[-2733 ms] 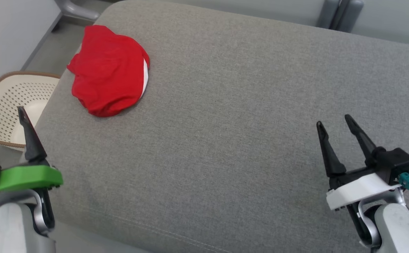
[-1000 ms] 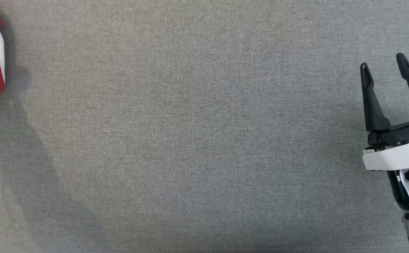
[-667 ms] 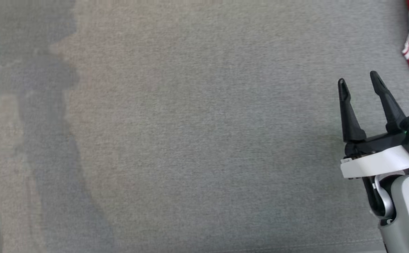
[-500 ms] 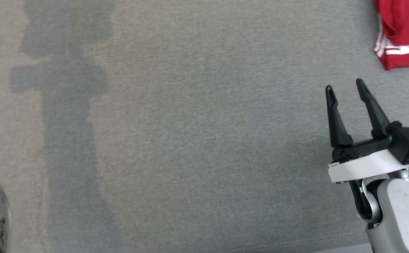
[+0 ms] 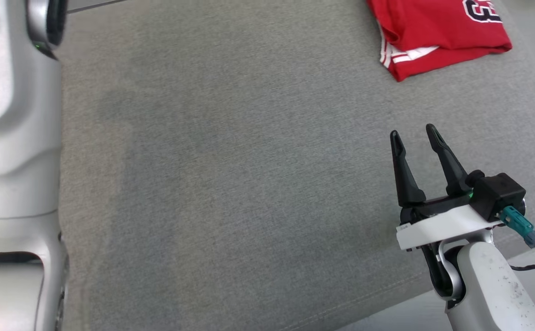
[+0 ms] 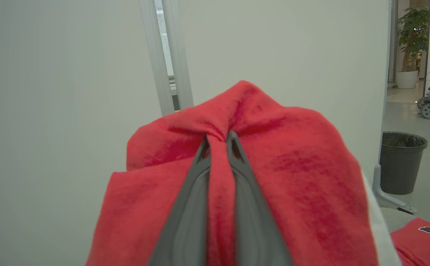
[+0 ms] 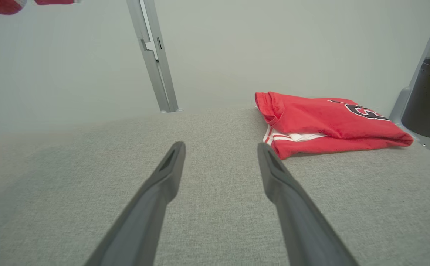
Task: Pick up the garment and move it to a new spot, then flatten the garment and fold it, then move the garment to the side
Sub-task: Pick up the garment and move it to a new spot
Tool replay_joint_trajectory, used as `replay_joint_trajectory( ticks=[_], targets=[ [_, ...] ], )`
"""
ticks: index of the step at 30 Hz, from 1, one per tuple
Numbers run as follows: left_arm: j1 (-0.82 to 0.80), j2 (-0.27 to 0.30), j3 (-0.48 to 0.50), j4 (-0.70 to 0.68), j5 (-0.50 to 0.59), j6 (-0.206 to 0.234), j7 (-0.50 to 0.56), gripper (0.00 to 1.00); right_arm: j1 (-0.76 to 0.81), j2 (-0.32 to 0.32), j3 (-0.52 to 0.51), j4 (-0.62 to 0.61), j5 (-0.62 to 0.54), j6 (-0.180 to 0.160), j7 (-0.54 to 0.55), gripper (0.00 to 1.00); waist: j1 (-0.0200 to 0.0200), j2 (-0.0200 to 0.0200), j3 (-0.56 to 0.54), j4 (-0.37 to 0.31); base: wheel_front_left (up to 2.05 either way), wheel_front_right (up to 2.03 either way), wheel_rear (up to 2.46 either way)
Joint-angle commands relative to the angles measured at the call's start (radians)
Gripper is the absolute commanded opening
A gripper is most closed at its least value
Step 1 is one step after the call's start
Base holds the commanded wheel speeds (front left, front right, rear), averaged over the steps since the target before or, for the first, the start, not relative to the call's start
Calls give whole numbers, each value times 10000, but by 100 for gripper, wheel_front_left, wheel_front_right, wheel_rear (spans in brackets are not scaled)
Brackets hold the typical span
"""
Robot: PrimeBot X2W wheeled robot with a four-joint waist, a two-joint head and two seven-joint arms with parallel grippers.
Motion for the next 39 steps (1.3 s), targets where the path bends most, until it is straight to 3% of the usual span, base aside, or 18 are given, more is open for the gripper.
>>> replay_joint_trajectory(
  ticks=[1,10,23,24,25,26,33,39],
  targets=[
    [278,-104,-113,53,-49,-32,-71,0,-107,69,10,-33,35,-12,-35,100,0,-1,-313,-665,0,0,0],
    [2301,-674,-643,820,-447,38,-747,0,-34,227,22,-112,92,-12,-36,100,0,-1,-379,-982,0,0,0],
    [5273,-1052,-1616,2060,-908,237,-1709,0,173,245,91,14,26,-12,-37,100,0,-1,-459,-785,0,0,0],
    [5390,-1068,-1693,2123,-951,265,-1808,3,198,247,104,26,24,-12,-37,100,0,-1,-472,-752,0,0,0],
    [5472,-1085,-1797,2171,-940,326,-1911,48,223,251,119,35,20,-12,-37,100,0,-1,-486,-711,0,0,0],
    [5534,-1098,-1893,2207,-933,324,-2013,100,246,248,111,43,5,-12,-37,100,0,-1,-516,-657,0,0,0],
    [5693,-1102,-2036,1781,-1015,603,-2824,100,485,235,114,170,-55,-12,-36,100,0,-1,-920,-202,0,0,0],
    [6211,-642,-1485,586,-899,916,-3001,100,749,182,-7,150,-55,-12,-38,100,0,-1,-1214,412,0,0,0]
  ],
)
